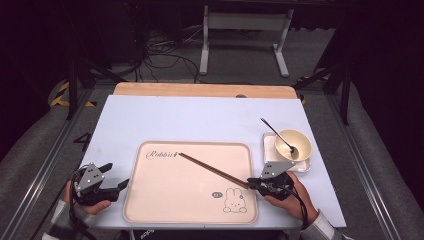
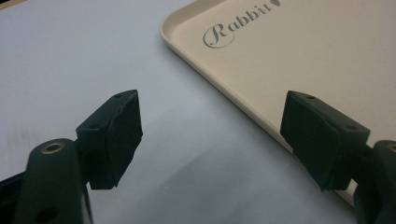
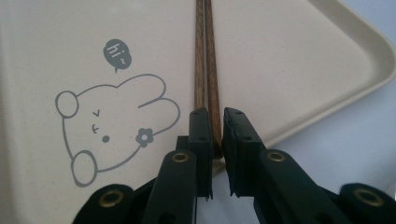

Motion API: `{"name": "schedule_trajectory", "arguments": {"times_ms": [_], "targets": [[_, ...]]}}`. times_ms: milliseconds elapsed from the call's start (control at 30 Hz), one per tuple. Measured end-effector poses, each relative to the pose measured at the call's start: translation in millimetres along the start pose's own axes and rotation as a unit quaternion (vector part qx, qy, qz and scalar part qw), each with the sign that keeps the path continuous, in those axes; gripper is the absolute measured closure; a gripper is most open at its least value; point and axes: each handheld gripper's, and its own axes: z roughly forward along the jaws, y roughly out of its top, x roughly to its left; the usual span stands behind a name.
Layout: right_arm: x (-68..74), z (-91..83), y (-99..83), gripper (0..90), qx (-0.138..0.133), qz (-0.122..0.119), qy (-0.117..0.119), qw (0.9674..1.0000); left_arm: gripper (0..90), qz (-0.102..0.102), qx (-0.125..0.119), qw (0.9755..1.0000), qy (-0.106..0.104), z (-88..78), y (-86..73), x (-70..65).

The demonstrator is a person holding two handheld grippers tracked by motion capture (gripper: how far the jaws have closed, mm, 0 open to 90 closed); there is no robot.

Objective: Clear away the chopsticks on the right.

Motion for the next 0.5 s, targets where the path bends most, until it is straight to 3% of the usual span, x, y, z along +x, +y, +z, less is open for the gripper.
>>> {"name": "schedule_trajectory", "arguments": {"times_ms": [500], "targets": [[-1.7, -9.8, 3.1, 75.8, -0.029, 0.004, -0.017, 0.9994, 22.0, -0.006, 0.001, 1.0000, 0.005, -0.1, 0.7, 0.0]]}}
